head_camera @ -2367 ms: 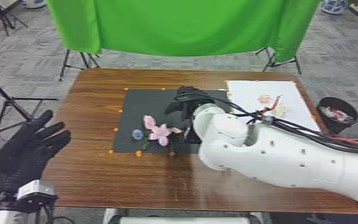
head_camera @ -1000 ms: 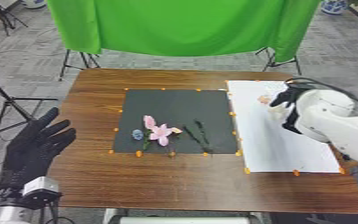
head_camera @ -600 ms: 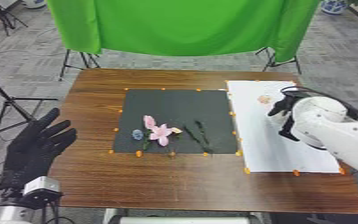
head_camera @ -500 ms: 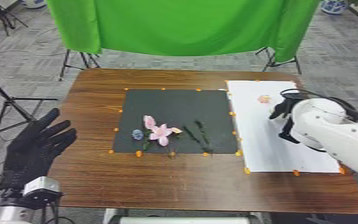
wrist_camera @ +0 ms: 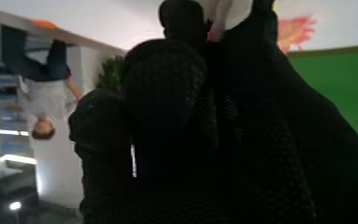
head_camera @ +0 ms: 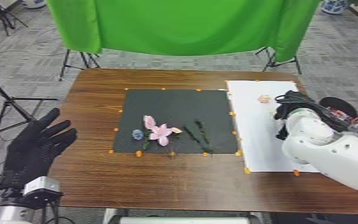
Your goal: Arrange flowers
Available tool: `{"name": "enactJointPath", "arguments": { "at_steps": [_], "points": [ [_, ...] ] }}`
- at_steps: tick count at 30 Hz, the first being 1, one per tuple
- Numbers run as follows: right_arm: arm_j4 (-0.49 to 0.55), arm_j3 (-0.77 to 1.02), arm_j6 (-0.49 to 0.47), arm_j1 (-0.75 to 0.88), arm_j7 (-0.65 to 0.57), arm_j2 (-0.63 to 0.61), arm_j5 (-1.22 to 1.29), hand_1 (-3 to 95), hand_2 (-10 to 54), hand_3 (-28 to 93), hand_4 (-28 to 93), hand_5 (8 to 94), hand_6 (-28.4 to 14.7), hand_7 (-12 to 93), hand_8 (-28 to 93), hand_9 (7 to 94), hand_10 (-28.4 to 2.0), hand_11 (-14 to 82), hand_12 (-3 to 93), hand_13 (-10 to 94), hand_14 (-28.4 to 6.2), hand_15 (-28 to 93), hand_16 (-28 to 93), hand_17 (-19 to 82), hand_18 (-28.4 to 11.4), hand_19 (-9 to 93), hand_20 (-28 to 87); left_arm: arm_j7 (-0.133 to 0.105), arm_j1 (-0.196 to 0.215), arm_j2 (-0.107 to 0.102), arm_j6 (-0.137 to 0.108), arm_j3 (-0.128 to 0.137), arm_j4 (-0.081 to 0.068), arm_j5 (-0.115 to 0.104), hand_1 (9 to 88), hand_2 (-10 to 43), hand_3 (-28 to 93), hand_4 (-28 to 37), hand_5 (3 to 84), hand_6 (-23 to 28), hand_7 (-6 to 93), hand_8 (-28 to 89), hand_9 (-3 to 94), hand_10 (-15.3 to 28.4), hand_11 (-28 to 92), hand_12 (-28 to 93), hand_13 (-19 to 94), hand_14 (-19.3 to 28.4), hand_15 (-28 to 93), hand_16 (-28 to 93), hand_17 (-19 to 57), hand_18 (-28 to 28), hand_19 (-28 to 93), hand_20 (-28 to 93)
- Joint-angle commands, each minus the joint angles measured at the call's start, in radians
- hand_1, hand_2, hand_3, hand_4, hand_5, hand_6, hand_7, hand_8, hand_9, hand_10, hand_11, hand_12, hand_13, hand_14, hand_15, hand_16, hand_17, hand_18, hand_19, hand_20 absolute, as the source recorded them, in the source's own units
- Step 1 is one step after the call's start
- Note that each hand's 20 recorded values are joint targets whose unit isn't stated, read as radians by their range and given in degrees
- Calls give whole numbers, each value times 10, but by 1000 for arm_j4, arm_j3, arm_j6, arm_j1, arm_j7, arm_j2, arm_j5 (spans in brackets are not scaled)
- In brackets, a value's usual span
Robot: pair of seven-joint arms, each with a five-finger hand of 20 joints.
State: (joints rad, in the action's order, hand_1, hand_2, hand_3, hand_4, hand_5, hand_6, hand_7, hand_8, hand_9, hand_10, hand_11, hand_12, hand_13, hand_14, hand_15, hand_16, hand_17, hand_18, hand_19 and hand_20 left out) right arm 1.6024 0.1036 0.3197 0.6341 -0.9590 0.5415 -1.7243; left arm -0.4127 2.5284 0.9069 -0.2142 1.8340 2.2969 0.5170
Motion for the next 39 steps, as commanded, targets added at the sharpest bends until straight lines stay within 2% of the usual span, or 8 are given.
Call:
{"name": "enactJointPath", "arguments": {
  "at_steps": [1, 9, 11, 17, 20, 21, 25, 39],
  "points": [
    [60, -17, 51, -90, 11, -14, -44, 569, -66, 706, -282, 767, 26, 263, 1, 900, -71, 120, 257, 859, -19, 621, 160, 565, -135, 932, 314, -12, 25, -7, 1, 8, 3, -4, 294, 65, 617, -194, 380, 103, 69, -61, 333, 206, 259, 121, 221, 284, 558, -114, -58, 284, 547, 28],
    [157, 9, 6, -148, 91, 37, -41, 572, -79, 723, -283, 785, 17, 240, 15, 913, -71, 122, 271, 867, -16, 621, 166, 570, -135, 932, 330, -24, 53, -15, -12, 29, 14, -11, 293, 65, 617, -193, 380, 103, 69, -62, 333, 206, 259, 121, 220, 284, 558, -114, -59, 284, 547, 27],
    [179, 15, -23, -156, 122, 72, -36, 572, -80, 724, -283, 786, 16, 236, 18, 914, -72, 122, 272, 866, -16, 622, 168, 571, -134, 932, 331, -43, 68, -34, -22, 31, 16, -24, 293, 65, 619, -193, 380, 103, 69, -62, 333, 206, 259, 121, 220, 284, 558, -114, -59, 284, 547, 27],
    [183, -19, -86, -195, 185, 220, -38, 570, -79, 728, -283, 785, 16, 233, 23, 913, -74, 124, 272, 862, -17, 624, 172, 567, -135, 932, 336, -49, 68, -44, -26, 32, 17, -31, 293, 65, 619, -194, 380, 103, 69, -62, 333, 205, 260, 121, 220, 284, 558, -114, -59, 284, 547, 26],
    [168, -55, -92, -205, 188, 277, -46, 569, -79, 728, -283, 784, 16, 232, 24, 910, -76, 124, 271, 859, -18, 625, 173, 564, -135, 932, 337, -30, 55, -30, -17, 26, 15, -20, 293, 64, 619, -194, 380, 103, 69, -62, 333, 205, 260, 121, 220, 284, 558, -114, -59, 284, 547, 26],
    [162, -69, -96, -208, 185, 292, -41, 569, -79, 728, -283, 784, 16, 232, 24, 910, -76, 124, 271, 857, -19, 626, 173, 563, -135, 932, 337, -41, 64, -45, -25, 25, 17, -29, 293, 65, 619, -194, 380, 103, 69, -62, 333, 205, 260, 121, 220, 284, 558, -114, -59, 284, 547, 26],
    [141, -98, -135, -206, 176, 324, -13, 568, -76, 727, -283, 782, 16, 232, 25, 909, -76, 126, 271, 856, -20, 626, 173, 561, -136, 932, 337, -2, 48, -8, -9, 35, 17, -4, 293, 64, 621, -194, 380, 103, 69, -62, 333, 206, 259, 121, 221, 284, 558, -114, -59, 284, 548, 26],
    [112, -174, -148, -195, 122, 334, -36, 565, -77, 731, -283, 781, 14, 230, 25, 910, -75, 140, 270, 855, -21, 624, 171, 560, -140, 932, 337, 68, 16, 55, 24, 53, 13, 32, 293, 63, 622, -194, 380, 103, 68, -61, 334, 207, 259, 121, 220, 284, 558, -114, -63, 284, 544, 24]
  ]
}}
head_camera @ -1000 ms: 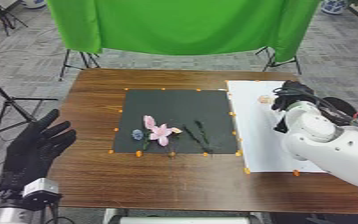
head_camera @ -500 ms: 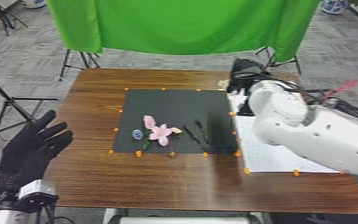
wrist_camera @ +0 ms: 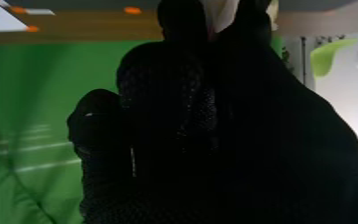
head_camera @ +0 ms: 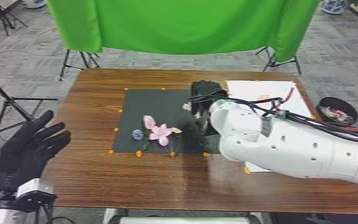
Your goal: Arrange flowers
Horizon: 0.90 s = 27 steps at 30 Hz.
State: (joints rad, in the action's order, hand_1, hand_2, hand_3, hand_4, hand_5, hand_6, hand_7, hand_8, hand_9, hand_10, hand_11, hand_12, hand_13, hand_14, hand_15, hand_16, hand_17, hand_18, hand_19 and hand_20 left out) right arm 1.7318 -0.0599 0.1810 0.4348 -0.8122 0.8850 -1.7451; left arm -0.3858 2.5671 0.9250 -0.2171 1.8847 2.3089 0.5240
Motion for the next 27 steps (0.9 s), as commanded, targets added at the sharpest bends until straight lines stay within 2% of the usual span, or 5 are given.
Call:
{"name": "enactJointPath", "arguments": {
  "at_steps": [1, 15, 25, 26, 27],
  "points": [
    [-18, -18, -6, 1, -28, -7, -17, 565, -77, 731, -283, 781, 14, 230, 26, 910, -75, 140, 271, 855, -22, 624, 171, 560, -140, 932, 337, 41, -25, 34, 25, 0, 1, 23, 292, 63, 622, -195, 380, 103, 68, -61, 334, 207, 259, 121, 220, 284, 558, -114, -64, 284, 543, 23],
    [-9, 9, -61, 38, -35, 30, -40, 506, -94, 740, -278, 724, -3, 237, 16, 865, -93, 162, 255, 824, -38, 639, 165, 542, -146, 932, 326, 64, -41, 52, 35, -2, -3, 37, 294, 64, 620, -194, 380, 103, 69, -62, 333, 206, 260, 121, 220, 284, 558, -115, -64, 284, 540, 27],
    [-9, 43, -140, 54, -75, 53, -34, 396, -85, 774, -251, 666, -13, 195, -85, 793, -118, 249, 168, 804, -57, 657, 157, 538, -151, 932, 322, 68, -43, 46, 32, -6, -4, 38, 294, 64, 620, -194, 381, 104, 69, -62, 333, 207, 260, 121, 220, 284, 559, -115, -64, 284, 540, 28],
    [-9, 35, -138, 47, -81, 57, -33, 390, -83, 772, -248, 661, -14, 195, -104, 788, -122, 248, 167, 802, -59, 659, 156, 538, -152, 932, 321, 47, -30, 34, 25, -7, -2, 27, 295, 64, 620, -194, 381, 104, 69, -62, 333, 207, 261, 121, 220, 284, 559, -115, -64, 284, 539, 28],
    [-7, 34, -135, 50, -84, 54, -39, 386, -83, 769, -246, 656, -15, 196, -110, 782, -128, 247, 166, 801, -60, 660, 156, 538, -153, 932, 321, 58, -39, 37, 26, -9, -4, 29, 295, 64, 621, -193, 381, 104, 69, -62, 333, 207, 261, 121, 220, 284, 559, -115, -64, 284, 539, 28]
  ]
}}
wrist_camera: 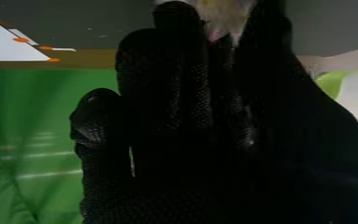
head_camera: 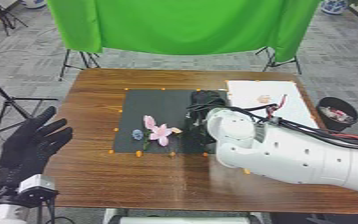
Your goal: Arrange flowers
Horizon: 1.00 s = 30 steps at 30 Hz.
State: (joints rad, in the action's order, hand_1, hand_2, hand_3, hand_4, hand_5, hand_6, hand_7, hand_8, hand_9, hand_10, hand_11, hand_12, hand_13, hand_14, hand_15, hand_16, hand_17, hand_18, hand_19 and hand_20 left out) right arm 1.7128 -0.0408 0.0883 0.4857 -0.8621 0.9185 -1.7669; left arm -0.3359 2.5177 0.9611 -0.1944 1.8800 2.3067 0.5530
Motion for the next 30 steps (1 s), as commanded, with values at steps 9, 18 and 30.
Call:
{"name": "enactJointPath", "arguments": {
  "at_steps": [9, 18, 30],
  "points": [
    [61, 37, -50, -11, -31, 4, -18, 344, -69, 743, -234, 640, -30, 184, -111, 772, -138, 247, 165, 798, -68, 669, 152, 546, -160, 932, 311, -26, 42, -20, -17, -9, 1, -19, 296, 65, 620, -192, 381, 104, 70, -62, 333, 206, 262, 120, 220, 284, 559, -115, -64, 284, 539, 29],
    [77, 55, -65, -35, -33, -11, -22, 312, -45, 724, -227, 626, -39, 167, -105, 777, -146, 248, 165, 802, -75, 673, 151, 557, -165, 932, 312, -45, 51, -36, -26, -14, 2, -27, 296, 66, 620, -193, 381, 104, 70, -62, 333, 207, 262, 120, 220, 284, 560, -116, -64, 284, 539, 29],
    [-32, 129, -111, -96, -1, -156, 134, 252, 12, 737, -217, 592, -50, 147, -98, 668, -175, 185, 150, 722, -110, 677, 139, 488, -181, 932, 245, -83, 52, -80, -40, -27, 3, -45, 296, 67, 620, -193, 381, 105, 70, -62, 334, 207, 263, 121, 220, 284, 560, -116, -64, 284, 539, 29]
  ]
}}
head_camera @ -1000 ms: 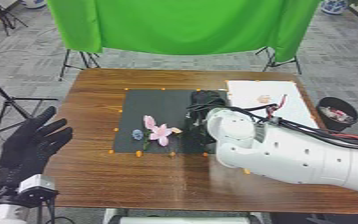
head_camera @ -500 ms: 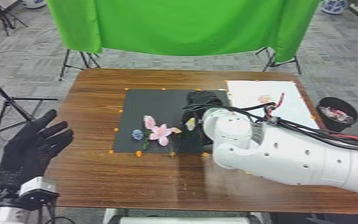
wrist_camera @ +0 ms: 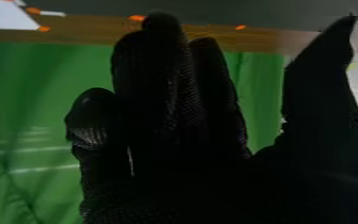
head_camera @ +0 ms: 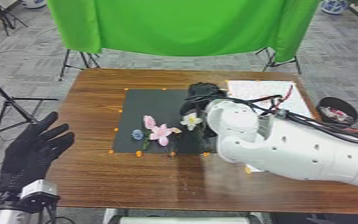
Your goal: Arrange flowers
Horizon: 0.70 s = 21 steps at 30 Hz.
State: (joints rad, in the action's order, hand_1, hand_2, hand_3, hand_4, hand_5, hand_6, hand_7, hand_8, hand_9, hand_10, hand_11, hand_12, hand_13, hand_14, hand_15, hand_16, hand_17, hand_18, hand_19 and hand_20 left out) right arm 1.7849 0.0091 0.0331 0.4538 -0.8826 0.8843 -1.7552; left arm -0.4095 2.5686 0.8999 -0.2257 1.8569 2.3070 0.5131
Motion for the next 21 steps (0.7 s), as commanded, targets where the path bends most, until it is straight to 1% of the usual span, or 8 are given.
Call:
{"name": "enactJointPath", "arguments": {
  "at_steps": [1, 3, 7, 9, 11, 15, 17, 21],
  "points": [
    [-126, 98, -60, -65, 32, -133, 151, 251, 16, 741, -217, 583, -46, 147, -98, 650, -179, 176, 149, 708, -113, 682, 136, 482, -180, 932, 241, -23, -2, -33, -14, -8, 2, -11, 296, 67, 620, -193, 381, 105, 70, -62, 336, 208, 265, 121, 220, 284, 560, -116, -64, 284, 539, 29],
    [-162, 100, -62, -82, 32, -159, 185, 248, 23, 753, -219, 535, -45, 143, -97, 590, -188, 151, 146, 681, -121, 694, 129, 466, -177, 932, 235, -35, -2, -44, -10, -11, 3, -15, 295, 67, 619, -194, 382, 105, 70, -62, 340, 210, 268, 121, 221, 284, 560, -116, -64, 284, 539, 29],
    [-225, 130, -87, -81, 40, -196, 219, 241, 25, 768, -222, 477, -43, 139, -96, 521, -193, 126, 147, 644, -131, 711, 115, 449, -171, 932, 227, -24, -10, -40, -3, -6, 1, -14, 295, 68, 619, -192, 382, 105, 71, -62, 340, 210, 269, 120, 222, 284, 561, -116, -63, 284, 539, 29],
    [-257, 138, -105, -80, 34, -199, 235, 238, 25, 775, -223, 457, -34, 138, -97, 484, -184, 106, 143, 628, -138, 714, 110, 438, -173, 932, 222, -14, -14, -23, 2, -7, 1, -6, 294, 67, 619, -191, 382, 105, 71, -62, 340, 211, 269, 119, 221, 284, 561, -116, -63, 284, 540, 29],
    [-272, 188, -142, -41, 21, -204, 228, 238, 25, 777, -226, 452, -26, 137, -99, 468, -173, 89, 140, 624, -140, 716, 107, 432, -177, 932, 218, 14, -32, 3, 20, -10, -3, 13, 295, 67, 619, -191, 383, 105, 71, -62, 340, 210, 269, 119, 221, 284, 562, -116, -63, 284, 541, 29],
    [-309, 226, -169, 3, 26, -193, 230, 235, 24, 782, -229, 437, -17, 133, -103, 449, -166, 72, 140, 614, -144, 715, 101, 424, -183, 932, 219, 27, -41, 17, 26, -12, -5, 17, 295, 67, 618, -192, 383, 106, 70, -62, 340, 210, 268, 119, 221, 284, 561, -116, -63, 284, 541, 29],
    [-323, 255, -205, 29, 26, -187, 229, 234, 24, 785, -230, 433, -15, 132, -104, 445, -166, 67, 142, 613, -144, 715, 98, 421, -184, 932, 217, 49, -59, 40, 41, -12, -8, 32, 294, 66, 619, -191, 383, 106, 70, -62, 340, 210, 268, 119, 221, 284, 561, -116, -63, 284, 540, 29],
    [-348, 294, -252, 65, 29, -178, 237, 232, 23, 792, -229, 420, -11, 130, -104, 428, -165, 55, 143, 610, -147, 719, 96, 418, -186, 932, 216, 54, -71, 55, 51, -15, -14, 38, 294, 66, 620, -192, 383, 106, 70, -62, 339, 210, 267, 120, 221, 284, 560, -116, -63, 284, 540, 29]
  ]
}}
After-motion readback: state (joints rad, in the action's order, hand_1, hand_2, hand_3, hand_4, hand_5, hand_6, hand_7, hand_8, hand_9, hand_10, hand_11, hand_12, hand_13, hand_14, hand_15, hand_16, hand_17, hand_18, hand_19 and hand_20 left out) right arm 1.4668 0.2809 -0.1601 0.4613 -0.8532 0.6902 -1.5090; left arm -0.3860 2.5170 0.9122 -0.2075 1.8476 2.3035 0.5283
